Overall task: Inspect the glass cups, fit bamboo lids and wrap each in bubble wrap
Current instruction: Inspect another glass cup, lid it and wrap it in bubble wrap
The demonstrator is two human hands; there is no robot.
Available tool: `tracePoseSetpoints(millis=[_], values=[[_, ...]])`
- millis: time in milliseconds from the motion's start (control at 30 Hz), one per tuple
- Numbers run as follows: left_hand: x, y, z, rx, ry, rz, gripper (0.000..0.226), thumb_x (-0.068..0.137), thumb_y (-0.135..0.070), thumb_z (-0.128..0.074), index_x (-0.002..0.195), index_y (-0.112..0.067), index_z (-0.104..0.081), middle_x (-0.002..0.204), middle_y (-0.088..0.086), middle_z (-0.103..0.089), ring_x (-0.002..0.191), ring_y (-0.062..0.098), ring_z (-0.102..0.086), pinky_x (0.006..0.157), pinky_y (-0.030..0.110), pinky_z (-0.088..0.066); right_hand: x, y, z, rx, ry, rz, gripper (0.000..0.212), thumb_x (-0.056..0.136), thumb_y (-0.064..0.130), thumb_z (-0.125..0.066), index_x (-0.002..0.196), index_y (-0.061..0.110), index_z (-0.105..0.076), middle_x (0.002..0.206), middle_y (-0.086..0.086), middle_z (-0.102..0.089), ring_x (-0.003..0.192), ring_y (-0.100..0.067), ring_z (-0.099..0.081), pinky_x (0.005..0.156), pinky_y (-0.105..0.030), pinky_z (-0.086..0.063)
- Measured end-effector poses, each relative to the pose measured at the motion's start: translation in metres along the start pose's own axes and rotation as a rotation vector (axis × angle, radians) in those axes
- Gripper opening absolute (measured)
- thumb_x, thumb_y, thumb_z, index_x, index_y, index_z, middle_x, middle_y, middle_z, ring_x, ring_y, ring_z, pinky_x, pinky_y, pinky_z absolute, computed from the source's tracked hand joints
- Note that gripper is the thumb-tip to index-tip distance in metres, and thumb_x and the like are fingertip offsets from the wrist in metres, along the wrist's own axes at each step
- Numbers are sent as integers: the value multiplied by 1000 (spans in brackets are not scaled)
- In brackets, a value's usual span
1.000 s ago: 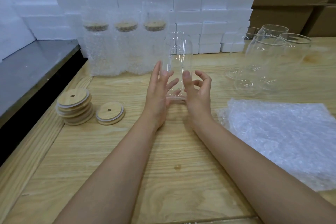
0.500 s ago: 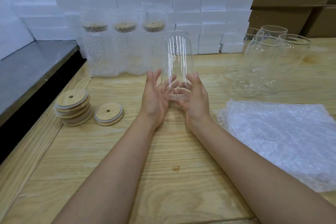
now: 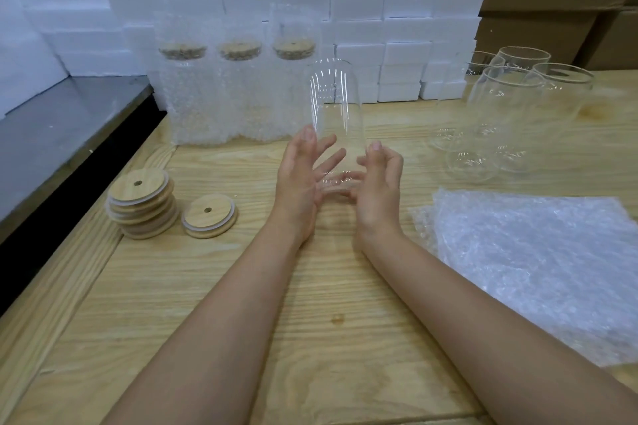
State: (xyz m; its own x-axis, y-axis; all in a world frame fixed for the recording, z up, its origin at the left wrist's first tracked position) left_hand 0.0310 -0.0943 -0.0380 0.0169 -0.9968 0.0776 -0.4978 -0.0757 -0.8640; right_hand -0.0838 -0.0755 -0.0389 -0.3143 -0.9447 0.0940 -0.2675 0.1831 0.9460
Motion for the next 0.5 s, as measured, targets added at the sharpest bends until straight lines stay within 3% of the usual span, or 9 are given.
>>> tracePoseSetpoints(millis=[67, 100, 167, 233, 300, 400, 433, 500], values=[[0, -4, 3, 19, -38, -42, 41, 89, -45, -53, 126, -27, -47, 125, 4, -61, 106, 19, -67, 82, 48, -57, -3, 11, 0, -69, -2, 98, 20, 92, 45, -53, 106, 36, -42, 119, -4, -45, 100, -19, -56, 90, -47, -52], [-1, -6, 4, 36, -60, -63, 53, 83, -49, -56, 130, -27, -45, 125, 2, -61, 106, 19, -67, 77, 45, -58, -6, 14, -2, -107, 14, 140, 28, 90, 44, -58, 110, 37, -40, 120, -4, -41, 103, -19, -53, 91, -43, -51], [-2, -8, 6, 79, -90, -89, 68, 78, -54, -58, 138, -26, -40, 127, 1, -60, 111, 20, -64, 78, 43, -57, -11, 18, -8, -185, 52, 207, 43, 86, 40, -66, 117, 33, -37, 117, -2, -37, 101, -11, -49, 84, -22, -48], [-2, -7, 9, 113, -107, -95, 69, 82, -56, -58, 141, -26, -39, 130, 0, -59, 118, 23, -60, 91, 52, -52, -12, 17, -12, -217, 77, 226, 49, 85, 32, -70, 119, 29, -36, 114, -3, -37, 94, -8, -48, 74, -10, -45], [-3, -8, 9, 129, -118, -98, 72, 80, -59, -61, 141, -26, -39, 128, -2, -59, 119, 23, -59, 96, 56, -49, -12, 16, -13, -208, 85, 210, 47, 86, 30, -69, 120, 27, -36, 114, -5, -39, 92, -12, -51, 79, -21, -50], [-5, -13, 7, 147, -115, -114, 94, 58, -76, -69, 136, -30, -41, 129, -1, -58, 114, 18, -63, 88, 48, -55, -12, 15, -12, -205, 82, 193, 41, 89, 31, -63, 119, 27, -36, 117, -10, -43, 98, -22, -55, 89, -42, -52], [-5, -14, 7, 137, -101, -120, 92, 58, -78, -67, 133, -33, -42, 131, 1, -57, 112, 17, -64, 86, 45, -55, -12, 14, -12, -188, 83, 184, 37, 91, 32, -61, 119, 27, -37, 118, -12, -45, 100, -25, -58, 90, -46, -52], [-3, -14, 4, 110, -39, -116, 61, 80, -71, -52, 130, -39, -41, 134, 6, -54, 110, 16, -65, 92, 46, -53, -11, 10, -11, -106, 76, 138, 27, 95, 35, -54, 116, 27, -40, 113, -6, -51, 95, -20, -64, 88, -47, -54]])
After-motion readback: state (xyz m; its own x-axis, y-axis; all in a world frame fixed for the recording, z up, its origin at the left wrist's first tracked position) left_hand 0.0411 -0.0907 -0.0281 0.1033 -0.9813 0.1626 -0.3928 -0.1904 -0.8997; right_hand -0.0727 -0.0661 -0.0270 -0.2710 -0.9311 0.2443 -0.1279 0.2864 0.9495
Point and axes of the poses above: each hand's wrist, its own x-axis towards the middle knuckle, its own z-axis out of the back of the hand, y = z × x, the point moved 9 cm from there along x, towards the middle knuckle
